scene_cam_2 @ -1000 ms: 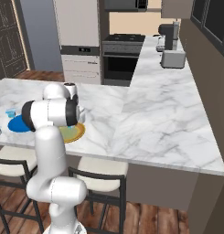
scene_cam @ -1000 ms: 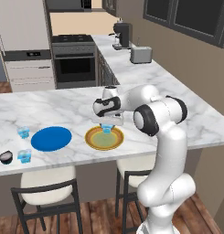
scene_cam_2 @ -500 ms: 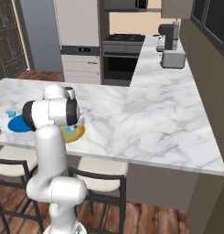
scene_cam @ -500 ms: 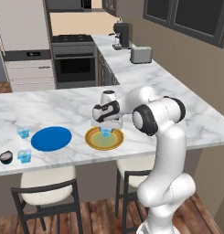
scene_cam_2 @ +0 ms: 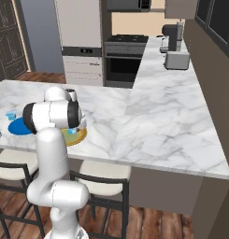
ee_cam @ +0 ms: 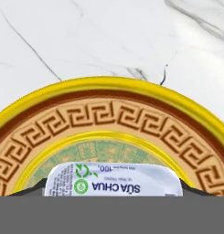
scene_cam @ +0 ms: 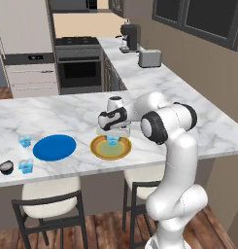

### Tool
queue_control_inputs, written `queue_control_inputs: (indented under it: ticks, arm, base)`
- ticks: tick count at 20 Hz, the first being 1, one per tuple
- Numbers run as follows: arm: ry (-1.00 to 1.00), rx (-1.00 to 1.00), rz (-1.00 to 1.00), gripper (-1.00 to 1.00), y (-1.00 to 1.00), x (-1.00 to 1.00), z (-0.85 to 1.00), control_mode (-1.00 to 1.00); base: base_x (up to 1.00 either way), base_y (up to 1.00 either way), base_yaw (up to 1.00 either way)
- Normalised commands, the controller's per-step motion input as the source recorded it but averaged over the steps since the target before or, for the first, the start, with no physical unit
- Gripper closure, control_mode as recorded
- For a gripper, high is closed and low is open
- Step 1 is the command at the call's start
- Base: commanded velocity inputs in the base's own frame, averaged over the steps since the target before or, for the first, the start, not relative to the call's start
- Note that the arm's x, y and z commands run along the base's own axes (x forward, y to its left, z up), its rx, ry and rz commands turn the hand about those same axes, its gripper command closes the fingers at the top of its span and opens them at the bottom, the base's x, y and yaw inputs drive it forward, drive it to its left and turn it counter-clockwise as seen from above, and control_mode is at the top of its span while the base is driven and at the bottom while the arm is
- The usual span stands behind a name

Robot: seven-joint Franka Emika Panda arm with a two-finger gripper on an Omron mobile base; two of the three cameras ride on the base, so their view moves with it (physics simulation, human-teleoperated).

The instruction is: Place two yogurt containers on each plate.

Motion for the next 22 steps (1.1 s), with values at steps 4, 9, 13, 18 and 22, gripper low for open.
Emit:
queue_control_inputs:
  ticks: [4,9,13,18,22]
  arm:
    - [0.00,0.00,0.00,-1.00,0.00,-0.01,0.01,-1.00]
    - [-0.02,0.00,0.00,-1.00,-0.01,-0.20,0.28,-1.00]
    - [-0.01,0.00,0.00,-1.00,-0.07,-0.23,0.58,-1.00]
    - [0.00,0.00,0.02,-1.00,-0.57,-0.41,0.61,-1.00]
    - [0.00,0.00,0.11,-1.00,-0.91,-0.81,0.48,-1.00]
  base:
    - [0.00,0.00,0.00]
    - [0.00,0.00,0.00]
    - [0.00,0.00,0.00]
    - [0.00,0.00,0.00]
    - [0.00,0.00,0.00]
